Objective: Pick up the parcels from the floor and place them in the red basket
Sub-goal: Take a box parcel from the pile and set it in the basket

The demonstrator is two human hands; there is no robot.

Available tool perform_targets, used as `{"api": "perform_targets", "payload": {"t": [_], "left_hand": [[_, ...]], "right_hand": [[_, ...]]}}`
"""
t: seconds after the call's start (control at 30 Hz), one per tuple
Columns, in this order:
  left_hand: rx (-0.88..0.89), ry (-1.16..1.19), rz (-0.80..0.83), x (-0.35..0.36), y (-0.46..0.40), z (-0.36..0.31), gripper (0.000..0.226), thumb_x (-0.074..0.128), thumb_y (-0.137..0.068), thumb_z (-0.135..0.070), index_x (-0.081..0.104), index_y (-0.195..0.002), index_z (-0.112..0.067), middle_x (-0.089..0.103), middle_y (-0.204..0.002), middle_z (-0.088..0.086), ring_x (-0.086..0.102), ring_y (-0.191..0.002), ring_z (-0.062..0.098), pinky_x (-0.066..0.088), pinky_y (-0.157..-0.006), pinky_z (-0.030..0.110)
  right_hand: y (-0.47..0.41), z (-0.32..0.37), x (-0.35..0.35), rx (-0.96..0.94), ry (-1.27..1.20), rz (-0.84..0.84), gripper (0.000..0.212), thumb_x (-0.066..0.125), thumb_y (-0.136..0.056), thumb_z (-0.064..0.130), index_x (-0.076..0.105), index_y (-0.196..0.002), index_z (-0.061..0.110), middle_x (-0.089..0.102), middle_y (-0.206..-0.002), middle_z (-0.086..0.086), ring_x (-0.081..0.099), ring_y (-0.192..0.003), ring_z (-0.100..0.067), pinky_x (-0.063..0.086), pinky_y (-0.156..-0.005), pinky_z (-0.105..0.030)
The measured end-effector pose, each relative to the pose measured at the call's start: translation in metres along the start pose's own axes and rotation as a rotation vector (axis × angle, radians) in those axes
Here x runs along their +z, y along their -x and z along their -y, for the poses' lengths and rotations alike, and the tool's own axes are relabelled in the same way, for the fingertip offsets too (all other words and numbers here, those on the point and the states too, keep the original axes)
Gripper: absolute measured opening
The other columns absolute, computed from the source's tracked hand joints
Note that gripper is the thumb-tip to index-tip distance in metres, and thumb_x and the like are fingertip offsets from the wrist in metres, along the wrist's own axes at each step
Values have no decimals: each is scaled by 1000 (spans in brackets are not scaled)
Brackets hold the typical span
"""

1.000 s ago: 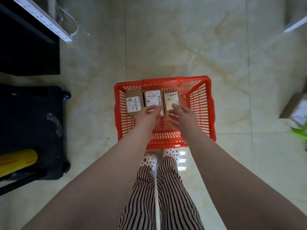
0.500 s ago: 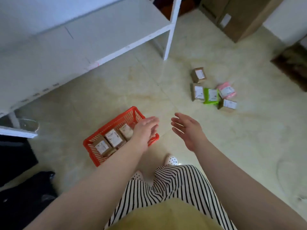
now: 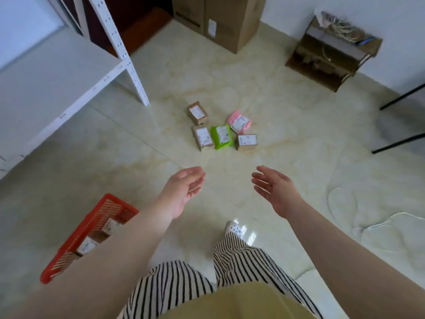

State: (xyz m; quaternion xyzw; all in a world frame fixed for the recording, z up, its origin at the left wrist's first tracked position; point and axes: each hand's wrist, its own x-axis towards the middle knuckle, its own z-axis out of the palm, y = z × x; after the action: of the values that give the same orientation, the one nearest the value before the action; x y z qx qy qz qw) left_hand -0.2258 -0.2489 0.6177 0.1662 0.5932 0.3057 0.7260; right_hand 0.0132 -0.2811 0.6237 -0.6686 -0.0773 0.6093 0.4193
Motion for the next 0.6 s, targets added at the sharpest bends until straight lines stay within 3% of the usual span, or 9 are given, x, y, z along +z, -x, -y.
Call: {"api": "perform_targets", "payload": {"t": [0.17,0.33,0.6], "left_hand": [[-41,71,-106,63,-43,4,23,62,-89,-14,64,-112,-9,71,-96,4,64,-89,17,49,-87,31],[-67,30,-87,115,-75,-10,28,64,-88,-19,64,-114,-9,69,-98,4,62,-95,20,46,-97,38],[-96,-43,-146,190,-192,-67,32,68,-86,-18,64,-116,-10,69,-99,5,64,-86,15,51,-89,32]], "right_hand": [[-58,58,-47,17,37,-39,30,67,-91,23,64,-115,5,69,-101,-11,66,-89,-21,54,-86,-30],[-113,96,-53,64,24,-25,31,67,-91,25,63,-115,6,69,-100,-9,66,-90,-21,55,-82,-28],[-224,179,-50,110,125,-42,14,69,-89,26,67,-97,15,70,-98,-6,66,-92,-20,52,-92,-34]]}}
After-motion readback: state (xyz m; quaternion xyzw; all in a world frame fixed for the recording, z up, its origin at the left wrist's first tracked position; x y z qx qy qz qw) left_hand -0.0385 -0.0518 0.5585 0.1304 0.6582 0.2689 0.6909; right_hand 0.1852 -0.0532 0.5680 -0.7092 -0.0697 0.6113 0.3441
